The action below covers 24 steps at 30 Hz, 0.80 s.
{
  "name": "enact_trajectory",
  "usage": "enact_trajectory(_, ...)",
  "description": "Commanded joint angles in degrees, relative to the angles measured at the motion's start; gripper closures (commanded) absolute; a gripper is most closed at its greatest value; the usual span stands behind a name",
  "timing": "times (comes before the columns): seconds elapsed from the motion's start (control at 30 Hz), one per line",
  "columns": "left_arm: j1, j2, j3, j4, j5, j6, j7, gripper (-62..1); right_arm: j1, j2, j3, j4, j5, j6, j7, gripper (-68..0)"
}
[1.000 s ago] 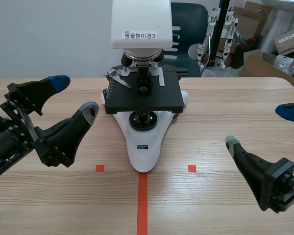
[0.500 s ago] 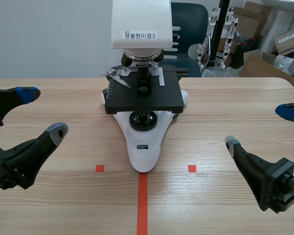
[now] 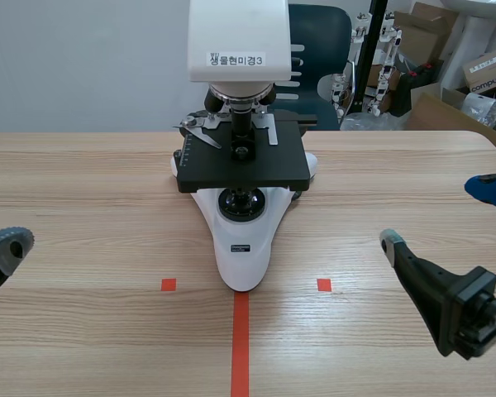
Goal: Point at the objective lens
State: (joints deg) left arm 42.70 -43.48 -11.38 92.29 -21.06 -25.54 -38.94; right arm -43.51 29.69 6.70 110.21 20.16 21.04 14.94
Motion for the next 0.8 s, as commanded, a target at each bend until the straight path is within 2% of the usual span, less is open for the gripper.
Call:
enact_trajectory(0.0,1.2,2.4,-1.5,2.6,-0.1,0.0,0.9,-62.3,0.7,0.4,0.3,0.4,0.8,0.0,0.7,-67.9)
enact_trajectory(0.13,4.3,7.1,-5.3,8.3,2.8,0.0,5.2,-62.3,0.6,0.4,0.3,0.4,0.8,0.0,0.7,-67.9)
enact_trajectory(0.3,4.8,11.6,-6.1,13.4,4.6,-0.1,11.9,-62.3,0.7,0.4,0.3,0.4,0.8,0.0,0.7,-67.9)
enact_trajectory(0.53,4.7,13.0,-6.1,18.6,3.7,-0.1,18.2,-62.3,0.7,0.4,0.3,0.4,0.8,0.0,0.7,-67.9)
enact_trajectory(0.77,-0.5,14.0,-5.9,19.8,3.5,-0.1,26.7,-62.3,0.7,0.4,0.3,0.4,0.8,0.0,0.7,-67.9)
